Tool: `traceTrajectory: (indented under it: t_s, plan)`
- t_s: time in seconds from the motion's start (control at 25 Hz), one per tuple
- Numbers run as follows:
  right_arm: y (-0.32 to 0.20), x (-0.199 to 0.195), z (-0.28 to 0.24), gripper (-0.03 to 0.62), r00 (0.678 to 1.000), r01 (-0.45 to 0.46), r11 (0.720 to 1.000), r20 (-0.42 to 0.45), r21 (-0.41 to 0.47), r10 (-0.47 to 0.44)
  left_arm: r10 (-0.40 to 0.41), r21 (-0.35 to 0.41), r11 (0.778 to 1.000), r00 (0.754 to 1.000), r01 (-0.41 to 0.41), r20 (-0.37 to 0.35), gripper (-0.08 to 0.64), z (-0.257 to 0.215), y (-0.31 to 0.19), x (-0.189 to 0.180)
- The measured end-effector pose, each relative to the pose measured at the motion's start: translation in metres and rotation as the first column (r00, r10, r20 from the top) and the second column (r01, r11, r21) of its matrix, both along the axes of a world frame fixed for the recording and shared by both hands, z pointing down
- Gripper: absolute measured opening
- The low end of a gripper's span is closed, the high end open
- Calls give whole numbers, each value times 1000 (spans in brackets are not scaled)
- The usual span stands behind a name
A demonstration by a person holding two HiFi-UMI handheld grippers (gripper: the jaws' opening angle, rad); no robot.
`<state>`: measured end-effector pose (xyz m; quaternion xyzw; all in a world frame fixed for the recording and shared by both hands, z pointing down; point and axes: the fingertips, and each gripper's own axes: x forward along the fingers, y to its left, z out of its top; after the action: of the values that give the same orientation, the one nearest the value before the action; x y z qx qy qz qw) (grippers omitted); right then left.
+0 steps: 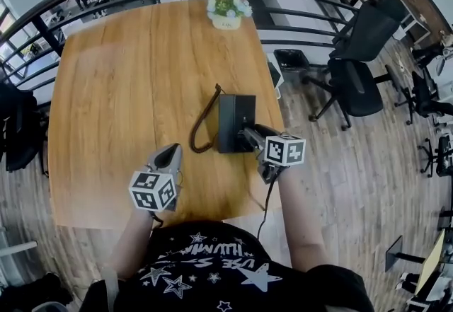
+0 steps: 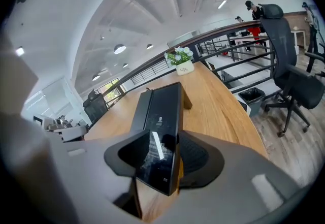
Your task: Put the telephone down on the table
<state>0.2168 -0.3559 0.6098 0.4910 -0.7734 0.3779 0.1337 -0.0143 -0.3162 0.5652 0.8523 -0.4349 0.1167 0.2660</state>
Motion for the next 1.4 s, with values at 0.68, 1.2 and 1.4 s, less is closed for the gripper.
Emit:
traceTrajectory:
  t_s: [0.68,1.2,1.4]
  plan:
    - [89,-14,-51,103,996,43,986,-78,161,-31,-6,36,999,1000,6,-10,2,-19,77,20]
    - [166,-30,-54,58,993,96,977,-81,189,-82,-63,27,998,998,63,1,2,-20,160,18]
    - [193,-36,-38,26,995,90,982,-44,163,-84,-84,-7,996,996,84,21,2,-6,196,12]
